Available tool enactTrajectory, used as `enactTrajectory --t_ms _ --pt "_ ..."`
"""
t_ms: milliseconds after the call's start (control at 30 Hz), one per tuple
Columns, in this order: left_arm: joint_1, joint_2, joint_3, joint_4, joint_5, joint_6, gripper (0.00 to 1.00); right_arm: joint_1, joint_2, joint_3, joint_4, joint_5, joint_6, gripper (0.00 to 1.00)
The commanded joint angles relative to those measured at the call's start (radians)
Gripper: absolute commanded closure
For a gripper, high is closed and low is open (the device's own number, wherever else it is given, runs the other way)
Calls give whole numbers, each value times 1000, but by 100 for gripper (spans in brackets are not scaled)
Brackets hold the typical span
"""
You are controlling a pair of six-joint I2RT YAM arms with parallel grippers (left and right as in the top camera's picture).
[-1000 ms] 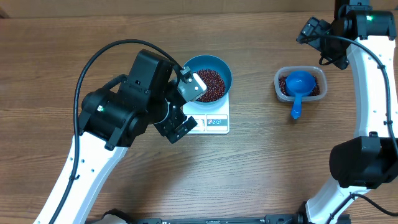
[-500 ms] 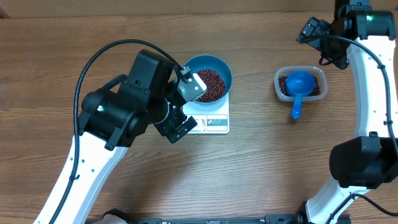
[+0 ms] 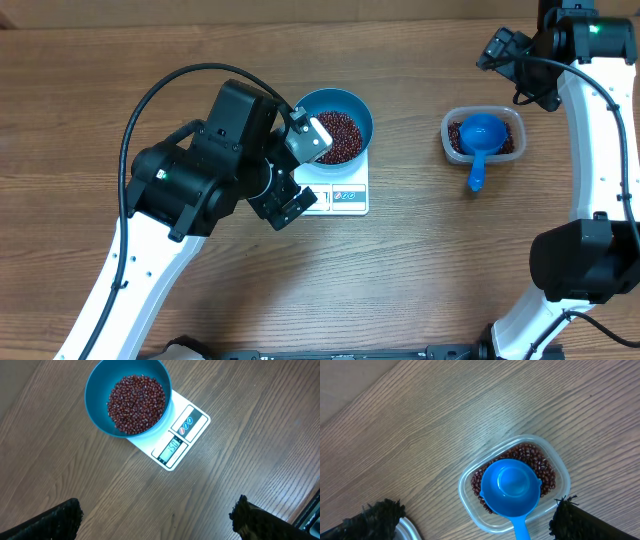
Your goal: Scoop item into bowl and weigh 150g on scale
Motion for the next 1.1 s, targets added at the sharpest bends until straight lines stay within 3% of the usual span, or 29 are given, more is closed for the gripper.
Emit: enactTrajectory --t_ms 0,1067 --pt "4 -7 19 0 -3 0 1 -3 -29 28 4 12 -2 0" --pt "4 0 -24 -65 -5 -3 0 -3 -29 28 4 12 -2 0"
